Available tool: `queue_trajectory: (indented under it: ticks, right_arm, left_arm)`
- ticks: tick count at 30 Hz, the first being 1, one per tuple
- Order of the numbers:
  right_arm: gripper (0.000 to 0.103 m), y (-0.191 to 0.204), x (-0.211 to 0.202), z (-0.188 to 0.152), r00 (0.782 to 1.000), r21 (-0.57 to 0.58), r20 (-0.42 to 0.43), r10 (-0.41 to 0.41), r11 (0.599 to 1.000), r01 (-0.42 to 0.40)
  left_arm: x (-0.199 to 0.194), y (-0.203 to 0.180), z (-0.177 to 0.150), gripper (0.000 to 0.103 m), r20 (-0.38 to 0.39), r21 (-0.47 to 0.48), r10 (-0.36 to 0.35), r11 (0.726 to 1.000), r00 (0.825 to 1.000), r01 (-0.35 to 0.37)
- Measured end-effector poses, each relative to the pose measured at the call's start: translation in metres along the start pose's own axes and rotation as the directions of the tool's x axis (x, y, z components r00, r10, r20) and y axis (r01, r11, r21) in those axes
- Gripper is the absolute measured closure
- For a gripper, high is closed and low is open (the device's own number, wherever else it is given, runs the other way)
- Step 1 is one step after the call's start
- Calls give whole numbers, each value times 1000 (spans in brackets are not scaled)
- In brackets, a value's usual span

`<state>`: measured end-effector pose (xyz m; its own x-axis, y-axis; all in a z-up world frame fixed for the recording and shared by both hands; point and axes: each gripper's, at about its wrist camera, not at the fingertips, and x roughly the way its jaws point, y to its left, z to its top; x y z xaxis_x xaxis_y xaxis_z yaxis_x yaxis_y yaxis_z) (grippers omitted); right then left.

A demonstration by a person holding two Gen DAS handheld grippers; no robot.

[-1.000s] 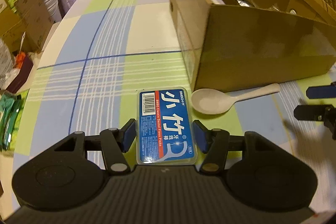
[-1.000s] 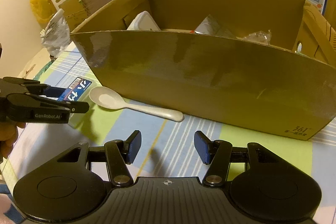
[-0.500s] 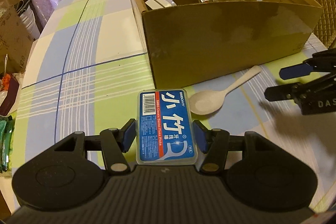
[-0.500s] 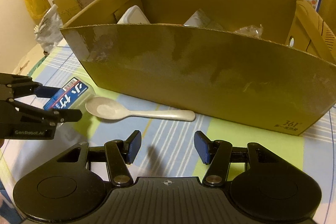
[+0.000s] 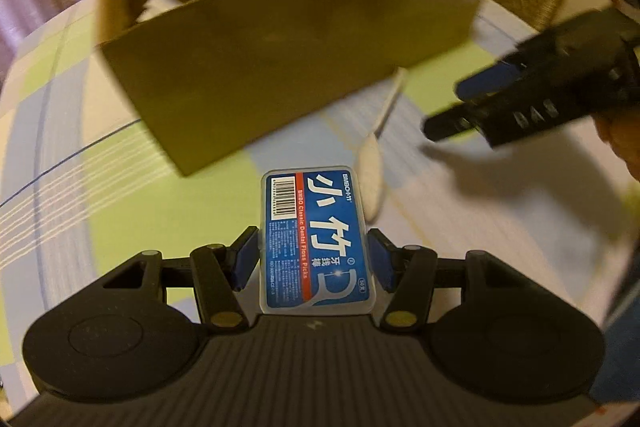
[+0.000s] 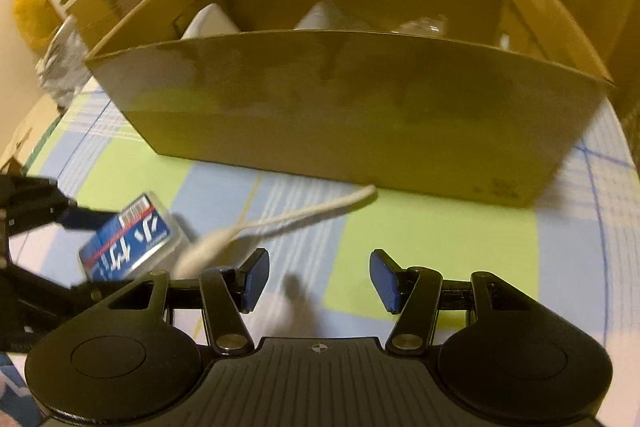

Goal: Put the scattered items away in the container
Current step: 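Grasp the blue toothpick case with the left tool while the right tool approaches the white spoon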

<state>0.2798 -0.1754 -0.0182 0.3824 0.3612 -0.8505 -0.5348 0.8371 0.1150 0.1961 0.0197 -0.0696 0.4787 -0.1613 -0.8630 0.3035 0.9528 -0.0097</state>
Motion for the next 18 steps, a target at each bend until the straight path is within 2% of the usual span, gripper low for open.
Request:
queue_trajectory:
  ticks: [4,9,15,18]
  right_arm:
    - [50,-7,-10,-4,1000,42,7,-19,999,19]
    - [50,-16,-17,-11,1000,90,0,-25,996,25]
    - [50,-32,-28,-21,1000,193,-2,-1,981,2]
    - [50,-34,-33,-25,1000,204,-1,-6,979,6]
  left_arm:
    - [-1,-6,8,50,8,0,36,999,999,-36]
    - [11,-13,13,50,-16,14,38,999,999,-38]
    - [13,-29,13,50,-31,52,-16,999,999,17]
    - [17,-39,15,50,-50,68,-60,996,997,63]
